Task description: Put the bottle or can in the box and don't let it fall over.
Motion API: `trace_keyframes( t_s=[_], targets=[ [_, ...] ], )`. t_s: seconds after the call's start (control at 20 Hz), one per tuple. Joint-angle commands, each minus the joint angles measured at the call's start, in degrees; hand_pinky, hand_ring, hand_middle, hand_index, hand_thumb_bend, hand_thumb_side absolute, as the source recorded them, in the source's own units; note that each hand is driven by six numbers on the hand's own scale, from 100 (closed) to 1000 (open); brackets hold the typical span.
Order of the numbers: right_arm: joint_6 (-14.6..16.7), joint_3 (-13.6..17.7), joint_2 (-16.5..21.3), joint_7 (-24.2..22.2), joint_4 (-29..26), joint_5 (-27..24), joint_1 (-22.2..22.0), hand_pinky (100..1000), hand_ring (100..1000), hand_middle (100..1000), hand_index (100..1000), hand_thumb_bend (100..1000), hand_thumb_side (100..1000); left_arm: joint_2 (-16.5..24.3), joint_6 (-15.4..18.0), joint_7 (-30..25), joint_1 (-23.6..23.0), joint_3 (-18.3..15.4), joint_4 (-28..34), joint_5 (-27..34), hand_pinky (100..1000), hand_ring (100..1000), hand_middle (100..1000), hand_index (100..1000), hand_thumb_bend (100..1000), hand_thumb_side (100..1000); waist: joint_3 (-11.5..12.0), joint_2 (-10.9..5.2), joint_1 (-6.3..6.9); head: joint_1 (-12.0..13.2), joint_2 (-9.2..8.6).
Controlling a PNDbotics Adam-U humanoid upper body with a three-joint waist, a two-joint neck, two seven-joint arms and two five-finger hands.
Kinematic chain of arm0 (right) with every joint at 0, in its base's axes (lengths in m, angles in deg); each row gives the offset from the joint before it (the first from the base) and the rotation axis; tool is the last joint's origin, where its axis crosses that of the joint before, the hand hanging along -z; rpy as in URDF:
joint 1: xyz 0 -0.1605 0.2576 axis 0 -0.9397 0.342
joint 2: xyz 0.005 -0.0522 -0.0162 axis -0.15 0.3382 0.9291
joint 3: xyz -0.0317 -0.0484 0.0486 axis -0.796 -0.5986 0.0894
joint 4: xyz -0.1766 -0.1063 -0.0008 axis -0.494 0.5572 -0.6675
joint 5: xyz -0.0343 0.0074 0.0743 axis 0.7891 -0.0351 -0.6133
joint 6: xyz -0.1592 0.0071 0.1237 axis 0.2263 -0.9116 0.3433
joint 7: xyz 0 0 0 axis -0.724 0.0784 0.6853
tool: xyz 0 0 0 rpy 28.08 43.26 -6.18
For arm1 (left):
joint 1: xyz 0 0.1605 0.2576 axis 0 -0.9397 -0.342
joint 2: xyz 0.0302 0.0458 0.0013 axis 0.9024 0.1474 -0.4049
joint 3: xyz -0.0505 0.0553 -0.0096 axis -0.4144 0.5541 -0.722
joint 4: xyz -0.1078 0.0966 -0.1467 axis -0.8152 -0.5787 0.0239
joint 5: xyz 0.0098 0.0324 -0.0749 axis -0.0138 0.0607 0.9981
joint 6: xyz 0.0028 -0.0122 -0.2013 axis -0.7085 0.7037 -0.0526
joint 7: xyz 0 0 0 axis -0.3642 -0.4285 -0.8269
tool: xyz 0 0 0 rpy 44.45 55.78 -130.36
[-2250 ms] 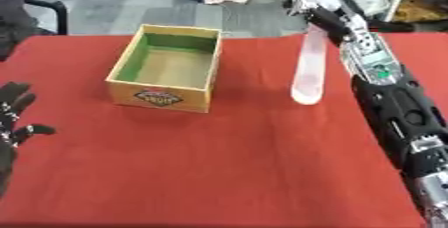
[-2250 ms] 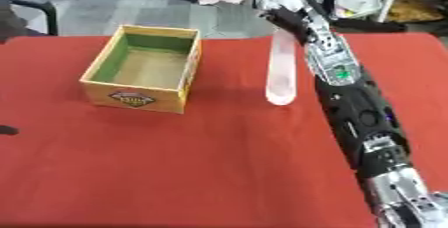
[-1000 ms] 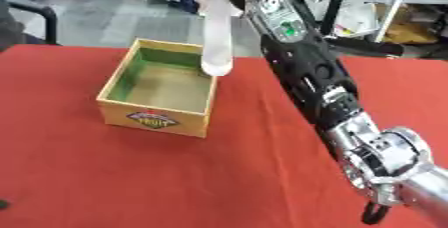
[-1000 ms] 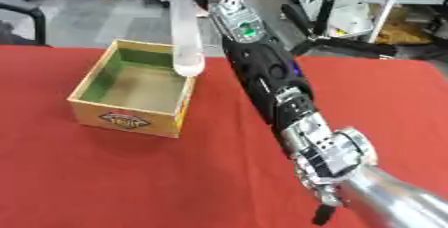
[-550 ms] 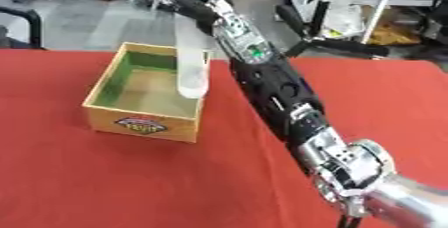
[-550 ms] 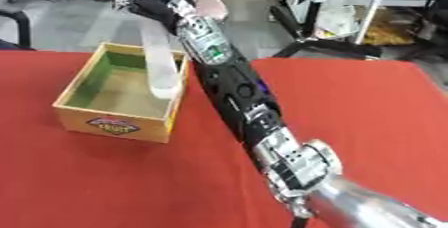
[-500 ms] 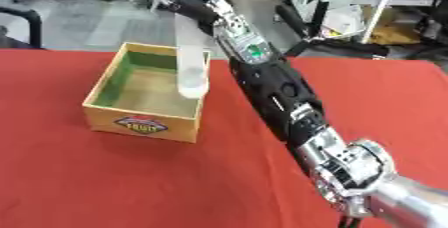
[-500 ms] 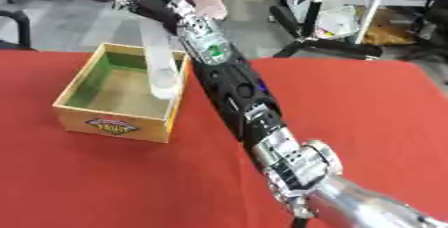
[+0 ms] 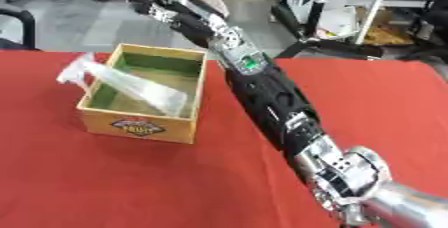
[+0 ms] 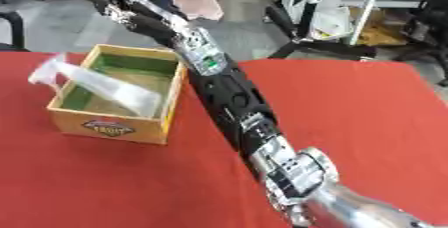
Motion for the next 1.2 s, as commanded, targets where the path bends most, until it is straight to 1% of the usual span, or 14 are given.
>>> trace_keyframes(
  t_s=[0.05, 0.3, 0.4, 0.45, 0.55, 0.65, 0.7, 0.85, 0.9, 1.0, 1.2],
  targets=[
    [0.82, 0.85, 1.82, -0.27, -0.52, 0.52, 0.95, 980, 1000, 1000, 1000, 100, 645, 0.23, 0.19, -0.09, 0.44, -0.26, 0.5, -0.15, 602, 1000, 958, 1000, 175, 1000, -0.4, -0.9, 0.34, -0.04, -0.7],
    [0.31, 1.06, 4.11, 0.99, -2.41, -2.53, -0.01, 957, 1000, 1000, 1000, 100, 610, 0.61, 0.24, 0.23, -0.47, -0.71, 0.43, -0.49, 603, 1000, 958, 1000, 175, 1000, -2.21, -1.61, 0.32, 0.85, 0.29],
    [-0.13, 0.92, 4.63, 0.93, -3.07, -3.69, -0.33, 957, 1000, 1000, 1000, 100, 610, 0.68, 0.28, 0.36, -0.66, -0.82, 0.51, -0.56, 603, 1000, 958, 1000, 175, 1000, -2.52, -1.72, 0.32, 0.98, 0.45],
    [-0.38, 1.14, 5.0, 1.17, -3.46, -4.5, -0.9, 911, 1000, 1000, 1000, 100, 557, 0.8, 0.35, 0.53, -0.94, -1.04, 0.59, -0.6, 604, 1000, 958, 1000, 169, 1000, -3.2, -2.03, 0.36, 1.33, 0.97],
    [-1.39, 1.87, 6.83, 3.2, -6.88, -8.91, -4.66, 906, 1000, 1000, 1000, 100, 549, 1.63, 1.07, 1.74, -2.72, -2.47, 1.51, -0.73, 605, 1000, 957, 1000, 165, 1000, -6.31, -3.42, 0.52, 3.38, 3.0],
    [-2.64, 2.09, 8.5, 5.07, -11.23, -12.62, -7.92, 900, 1000, 1000, 1000, 100, 536, 2.32, 1.7, 2.83, -3.96, -3.4, 2.46, -0.92, 606, 1000, 956, 1000, 161, 989, -8.33, -4.39, 0.42, 5.0, 4.34],
    [-3.25, 2.13, 9.21, 5.99, -13.45, -14.07, -9.4, 900, 1000, 1000, 1000, 100, 529, 2.62, 1.95, 3.32, -4.47, -3.73, 2.9, -1.03, 607, 1000, 956, 1000, 157, 978, -9.06, -4.76, 0.33, 5.67, 4.81],
    [-3.62, 2.99, 11.21, 9.32, -21.74, -17.09, -16.1, 898, 1000, 1000, 994, 100, 523, 3.74, 2.86, 4.89, -6.21, -4.9, 4.54, -1.39, 609, 1000, 955, 1000, 152, 961, -12.05, -6.11, -0.24, 9.21, 6.18],
    [-3.86, 3.39, 11.39, 10.36, -24.17, -17.49, -18.15, 892, 1000, 1000, 979, 100, 523, 3.97, 2.98, 5.25, -6.64, -5.08, 4.89, -1.46, 609, 1000, 955, 1000, 153, 961, -12.71, -6.39, -0.37, 10.03, 6.51],
    [-4.29, 4.83, 10.5, 12.8, -28.63, -17.44, -23.31, 890, 1000, 999, 975, 100, 523, 4.42, 3.11, 5.92, -7.7, -5.58, 5.41, -1.66, 609, 1000, 955, 1000, 151, 960, -14.58, -6.87, -0.63, 12.62, 7.22],
    [-5.0, 6.67, 7.99, 15.13, -35.62, -13.78, -32.25, 886, 1000, 997, 968, 100, 523, 4.98, 3.85, 7.13, -9.17, -6.69, 6.34, -1.88, 610, 1000, 954, 1000, 148, 944, -16.76, -7.21, -0.69, 16.65, 8.16]
  ],
)
